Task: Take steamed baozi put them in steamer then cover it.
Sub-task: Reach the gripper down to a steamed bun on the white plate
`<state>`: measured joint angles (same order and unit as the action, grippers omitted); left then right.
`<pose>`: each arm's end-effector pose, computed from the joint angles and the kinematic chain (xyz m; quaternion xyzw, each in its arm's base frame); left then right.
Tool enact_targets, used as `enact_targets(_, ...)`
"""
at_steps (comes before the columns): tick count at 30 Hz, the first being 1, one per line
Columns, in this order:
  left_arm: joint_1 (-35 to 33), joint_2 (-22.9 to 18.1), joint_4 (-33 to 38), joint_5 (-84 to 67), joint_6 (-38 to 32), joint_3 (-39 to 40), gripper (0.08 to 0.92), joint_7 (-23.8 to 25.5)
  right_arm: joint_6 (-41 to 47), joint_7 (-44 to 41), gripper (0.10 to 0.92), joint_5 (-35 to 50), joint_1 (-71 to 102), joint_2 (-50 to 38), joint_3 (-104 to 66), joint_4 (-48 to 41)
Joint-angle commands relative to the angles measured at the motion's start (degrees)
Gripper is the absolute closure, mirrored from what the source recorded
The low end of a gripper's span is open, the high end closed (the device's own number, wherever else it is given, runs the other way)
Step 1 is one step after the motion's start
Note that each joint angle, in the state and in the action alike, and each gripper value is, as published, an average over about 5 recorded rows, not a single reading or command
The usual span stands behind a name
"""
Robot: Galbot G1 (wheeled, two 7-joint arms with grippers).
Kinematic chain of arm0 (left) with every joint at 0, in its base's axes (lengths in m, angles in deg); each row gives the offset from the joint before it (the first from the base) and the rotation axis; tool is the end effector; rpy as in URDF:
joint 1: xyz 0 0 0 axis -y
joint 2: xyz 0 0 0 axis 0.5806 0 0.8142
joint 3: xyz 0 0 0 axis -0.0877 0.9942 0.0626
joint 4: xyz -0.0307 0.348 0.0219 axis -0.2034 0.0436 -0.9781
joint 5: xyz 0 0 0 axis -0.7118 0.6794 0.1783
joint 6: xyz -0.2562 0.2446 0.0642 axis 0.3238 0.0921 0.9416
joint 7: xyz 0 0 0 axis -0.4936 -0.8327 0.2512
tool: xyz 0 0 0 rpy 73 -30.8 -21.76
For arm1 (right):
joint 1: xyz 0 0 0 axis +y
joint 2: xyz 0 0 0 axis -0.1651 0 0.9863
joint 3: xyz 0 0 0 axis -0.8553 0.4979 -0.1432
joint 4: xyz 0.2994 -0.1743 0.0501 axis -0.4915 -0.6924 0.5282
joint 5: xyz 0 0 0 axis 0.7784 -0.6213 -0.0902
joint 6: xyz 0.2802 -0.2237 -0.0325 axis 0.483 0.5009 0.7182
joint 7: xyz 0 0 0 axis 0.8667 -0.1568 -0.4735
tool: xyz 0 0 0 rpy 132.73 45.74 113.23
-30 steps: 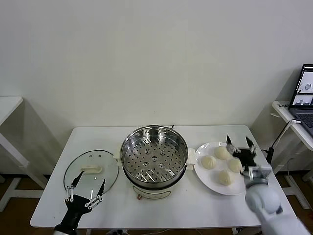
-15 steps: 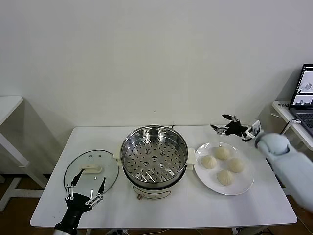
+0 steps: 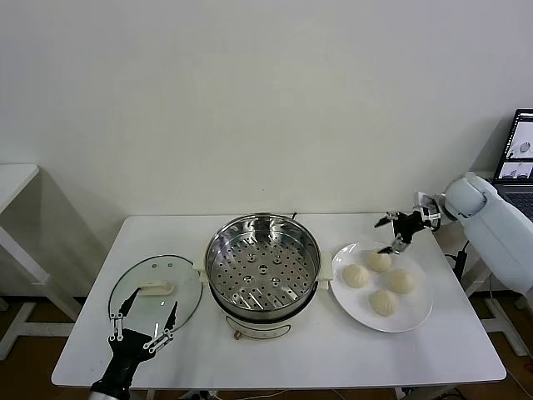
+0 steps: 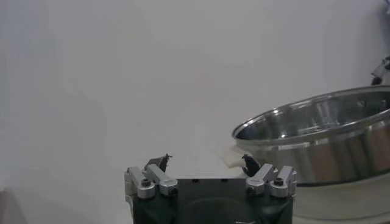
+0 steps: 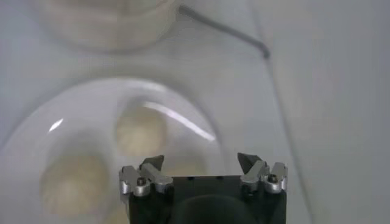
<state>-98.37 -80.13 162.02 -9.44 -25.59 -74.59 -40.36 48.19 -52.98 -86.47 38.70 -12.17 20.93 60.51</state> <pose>0.1186 0.0901 -0.3192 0.0922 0.9823 0.1611 0.0249 0.5839 -0.2463 -0.1723 0.5141 -0.6064 0.4810 0.3696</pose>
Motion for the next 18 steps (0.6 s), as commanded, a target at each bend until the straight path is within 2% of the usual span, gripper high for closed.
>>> enact_targets(1, -0.1, -0.2, 0.1, 0.0, 0.1, 0.0, 0.177, -0.2, -2.2, -0.5, 0.203, -10.4, -3.1, 3.0, 4.6, -4.7)
enact_targets(8, -0.2, -0.3, 0.1, 0.0, 0.1, -0.3, 0.177, -0.4, -2.2, 4.3, 0.203, -10.1, -1.4, 5.2, 4.4, -6.5)
enact_targets(18, -0.2, -0.4, -0.3, 0.0, 0.0, -0.6, 0.177, -0.5, -2.1, 6.0, 0.203, -10.8, 0.3, 8.2, 4.0, -8.4)
